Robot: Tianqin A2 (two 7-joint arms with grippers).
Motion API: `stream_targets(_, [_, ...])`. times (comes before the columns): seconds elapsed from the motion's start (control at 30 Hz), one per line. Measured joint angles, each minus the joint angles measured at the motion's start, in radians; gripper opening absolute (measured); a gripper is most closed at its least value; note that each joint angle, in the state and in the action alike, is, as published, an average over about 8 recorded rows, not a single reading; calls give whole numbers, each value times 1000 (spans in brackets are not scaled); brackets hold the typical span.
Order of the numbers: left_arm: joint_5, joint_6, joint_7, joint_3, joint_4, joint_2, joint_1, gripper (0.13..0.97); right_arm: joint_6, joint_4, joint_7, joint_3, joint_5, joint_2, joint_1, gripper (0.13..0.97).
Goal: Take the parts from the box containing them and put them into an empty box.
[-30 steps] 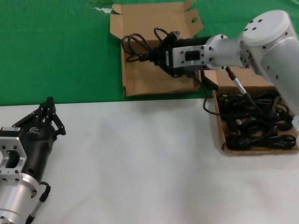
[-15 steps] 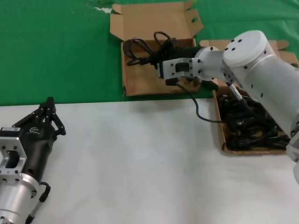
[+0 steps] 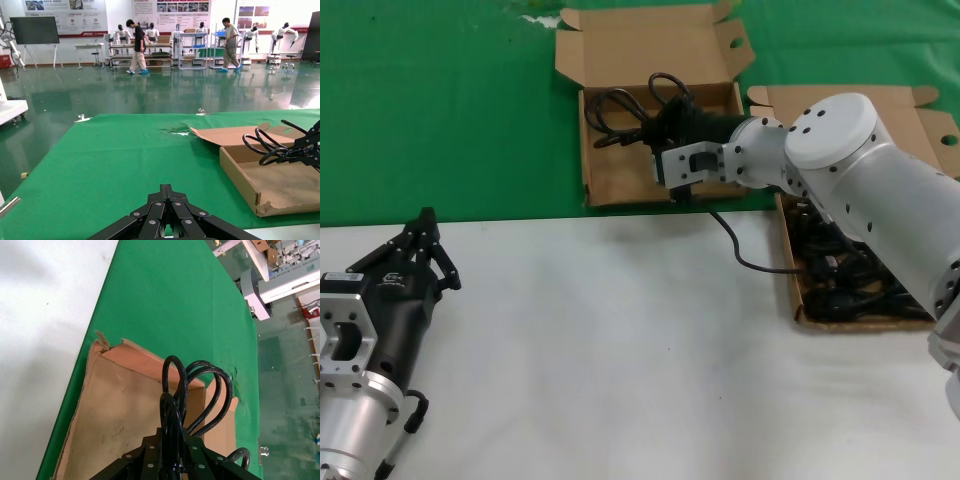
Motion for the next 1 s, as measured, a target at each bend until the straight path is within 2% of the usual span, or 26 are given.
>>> stream_targets(0.77, [0, 0, 0, 0, 0, 0, 0, 139, 34, 6, -30, -1, 29, 0, -10, 230])
stream_targets(1.0, [0, 0, 0, 0, 0, 0, 0, 139, 43, 0, -32, -1, 42, 0, -11, 318])
